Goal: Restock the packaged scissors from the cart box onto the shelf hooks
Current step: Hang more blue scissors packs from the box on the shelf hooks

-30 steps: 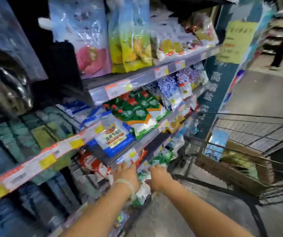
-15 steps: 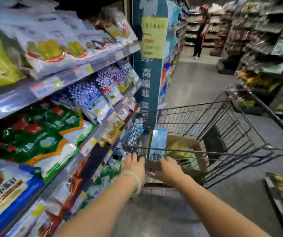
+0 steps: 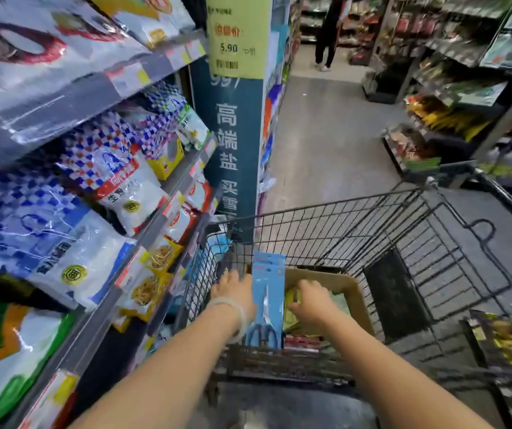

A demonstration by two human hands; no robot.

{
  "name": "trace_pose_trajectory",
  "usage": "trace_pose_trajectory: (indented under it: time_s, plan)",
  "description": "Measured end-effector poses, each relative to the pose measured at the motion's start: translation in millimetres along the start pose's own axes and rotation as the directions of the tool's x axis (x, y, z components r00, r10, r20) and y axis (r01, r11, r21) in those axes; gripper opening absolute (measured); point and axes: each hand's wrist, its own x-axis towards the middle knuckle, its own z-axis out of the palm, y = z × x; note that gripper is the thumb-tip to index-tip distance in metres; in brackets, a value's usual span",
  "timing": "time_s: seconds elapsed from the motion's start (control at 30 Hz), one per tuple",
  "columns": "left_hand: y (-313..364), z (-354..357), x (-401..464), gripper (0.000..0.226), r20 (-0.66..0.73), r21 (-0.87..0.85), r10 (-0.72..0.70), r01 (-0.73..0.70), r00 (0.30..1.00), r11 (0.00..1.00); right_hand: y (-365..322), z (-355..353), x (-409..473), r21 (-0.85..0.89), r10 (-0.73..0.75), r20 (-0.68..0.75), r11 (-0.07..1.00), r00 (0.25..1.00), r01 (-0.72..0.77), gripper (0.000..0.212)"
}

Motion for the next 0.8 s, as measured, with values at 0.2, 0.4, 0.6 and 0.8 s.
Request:
trace_pose_trajectory:
  time_s: [0.2,0.4,0.6,0.8]
  plan:
    - [-14.4,23.3,69.5,0.066,0.249,-0.037,-0.037,0.048,0.968,0.998,11.6,31.5,68.5,0.089,0.061,0.168,0.993,0.984,-0.077,0.050]
    - [-19.4,67.7,128.4,0.067,0.406,-0.131,-0.054,0.116,0.912,0.985,24.3,75.5,135.1,0.249,0.137,0.300,0.944,0.944,-0.216,0.023]
    - [-26.3,108.4,161.5,0.072,0.397,-0.289,-0.134,0.262,0.908,0.921,25.2,114.7,188.7,0.528,0.253,0.346,0.743,0.904,-0.410,0.059]
    - [-23.4,119.0,172.4,0.060,0.402,-0.426,-0.160,0.339,0.902,0.839,34.6,136.5,203.0,0.513,0.263,0.301,0.765,0.917,-0.388,0.034]
